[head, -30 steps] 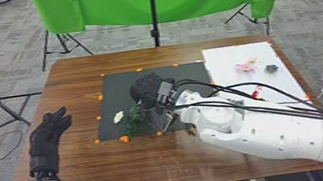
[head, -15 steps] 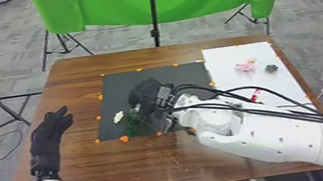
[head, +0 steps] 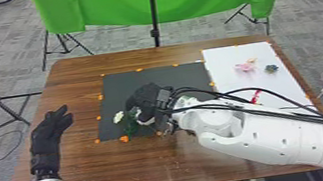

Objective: Arrange flowers

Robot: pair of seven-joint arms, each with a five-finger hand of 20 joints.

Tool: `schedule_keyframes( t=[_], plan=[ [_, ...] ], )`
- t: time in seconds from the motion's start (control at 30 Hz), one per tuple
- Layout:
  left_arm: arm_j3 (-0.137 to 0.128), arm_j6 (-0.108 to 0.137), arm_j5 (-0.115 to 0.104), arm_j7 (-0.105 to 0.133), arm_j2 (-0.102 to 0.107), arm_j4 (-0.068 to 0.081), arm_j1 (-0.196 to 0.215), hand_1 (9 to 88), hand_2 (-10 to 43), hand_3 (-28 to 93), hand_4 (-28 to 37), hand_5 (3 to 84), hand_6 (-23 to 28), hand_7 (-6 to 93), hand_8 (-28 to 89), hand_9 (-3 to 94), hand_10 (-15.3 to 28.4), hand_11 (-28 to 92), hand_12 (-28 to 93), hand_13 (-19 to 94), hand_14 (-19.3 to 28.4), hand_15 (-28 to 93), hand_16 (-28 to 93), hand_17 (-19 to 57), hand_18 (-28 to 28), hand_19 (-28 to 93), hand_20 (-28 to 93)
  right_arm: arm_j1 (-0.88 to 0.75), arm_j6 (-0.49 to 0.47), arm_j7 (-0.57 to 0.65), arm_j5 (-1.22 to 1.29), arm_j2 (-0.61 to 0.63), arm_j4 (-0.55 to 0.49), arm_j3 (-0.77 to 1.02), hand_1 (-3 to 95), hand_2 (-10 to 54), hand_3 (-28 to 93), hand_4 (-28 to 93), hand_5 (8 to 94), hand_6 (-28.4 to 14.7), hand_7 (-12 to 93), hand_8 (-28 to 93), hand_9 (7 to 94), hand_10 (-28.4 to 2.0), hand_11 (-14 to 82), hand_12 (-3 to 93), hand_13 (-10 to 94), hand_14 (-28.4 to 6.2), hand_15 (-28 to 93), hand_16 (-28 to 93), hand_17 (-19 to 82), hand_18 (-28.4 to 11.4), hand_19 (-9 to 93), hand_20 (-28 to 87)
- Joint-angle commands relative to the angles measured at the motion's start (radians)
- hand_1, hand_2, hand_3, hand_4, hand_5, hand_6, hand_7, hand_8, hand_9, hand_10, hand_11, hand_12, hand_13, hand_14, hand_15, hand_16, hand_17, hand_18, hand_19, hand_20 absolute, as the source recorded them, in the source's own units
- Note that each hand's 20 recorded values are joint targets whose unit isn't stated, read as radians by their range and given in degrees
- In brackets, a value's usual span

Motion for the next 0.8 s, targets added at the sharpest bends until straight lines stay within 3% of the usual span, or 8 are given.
schedule_keyframes(
  t=[0.03, 0.2, 0.33, 0.43, 0.57, 0.8],
  plan=[
    [-0.004, -0.008, 0.009, -0.016, -0.005, 0.007, 0.002, 20.4, 7.3, 61, -28.3, 47.3, 4.4, 11.6, -6, 44.4, 14.5, 18, 12, 30, 17.6, 25, 0, -0.5, 13.6, 13, 20, -0.002, -0.051, 0.012, 0.006, 0.031, -0.049, 0.044, 43.2, -9.5, 68, -21, 53.7, 5.6, 15, -11, 68.2, -13.1, 13.1, 18.5, 86, -2.9, 57, 34, 60, -10.9, 93, 51],
    [-0.003, -0.011, 0.01, -0.013, -0.008, 0.003, 0.008, 20.4, 7.1, 62, -28.3, 47.4, 4.4, 11.6, -6, 44.4, 14.5, 18, 12, 30, 17.6, 25, 0, -0.6, 13.6, 13, 20, -0.038, -0.037, 0.031, -0.001, 0.064, -0.088, 0.129, 42.7, -9.5, 68, -21, 51.8, 5.2, 14, -11, 67.2, -13.6, 12.2, 18.0, 86, -3.1, 56, 34, 59, -11.2, 93, 49],
    [-0.003, -0.008, 0.012, -0.016, -0.009, 0.005, 0.003, 20.6, 7.1, 61, -28.3, 47.4, 4.4, 11.6, -6, 44.4, 14.4, 18, 12, 30, 17.7, 25, 1, -0.6, 13.6, 13, 21, -0.127, 0.021, 0.089, 0.02, 0.13, -0.159, 0.312, 41.8, -9.5, 67, -21, 51.8, 4.5, 14, -11, 66.7, -13.5, 12.3, 18.3, 85, -3.6, 55, 34, 58, -11.8, 93, 48],
    [-0.011, -0.001, 0.008, -0.011, -0.01, -0.001, 0.021, 20.6, 7.0, 62, -28.3, 47.4, 4.4, 11.5, -6, 44.4, 14.4, 18, 12, 30, 17.7, 25, 1, -0.6, 13.6, 13, 21, -0.19, 0.067, 0.17, 0.019, 0.191, -0.194, 0.437, 39.7, -9.5, 67, -20, 54.2, 2.6, 13, -10, 66.5, -13.3, 13.1, 19.2, 83, -4.8, 57, 34, 57, -12.5, 93, 48],
    [-0.014, 0.008, 0.005, -0.011, -0.012, -0.007, 0.034, 20.6, 7.2, 61, -28.3, 47.4, 4.4, 11.5, -6, 44.4, 14.5, 18, 12, 30, 17.7, 25, 0, -0.6, 13.6, 13, 21, -0.22, 0.026, 0.249, 0.018, 0.246, -0.152, 0.547, 37.6, -9.5, 65, -17, 57.6, 1.1, 12, -8, 67.4, -13.9, 14.0, 20.0, 82, -5.6, 58, 34, 56, -12.8, 93, 49],
    [-0.01, 0.001, 0.01, -0.014, -0.012, -0.007, 0.027, 20.8, 7.2, 61, -28.3, 47.4, 4.5, 11.6, -6, 44.5, 14.5, 18, 12, 30, 17.7, 25, 0, -0.6, 13.6, 13, 21, -0.216, -0.066, 0.34, 0.043, 0.253, 0.01, 0.614, 35.5, -9.5, 64, -15, 58.5, 0.5, 12, -8, 68.6, -15.1, 14.4, 20.3, 82, -6.3, 59, 34, 57, -13.3, 93, 50]
  ],
)
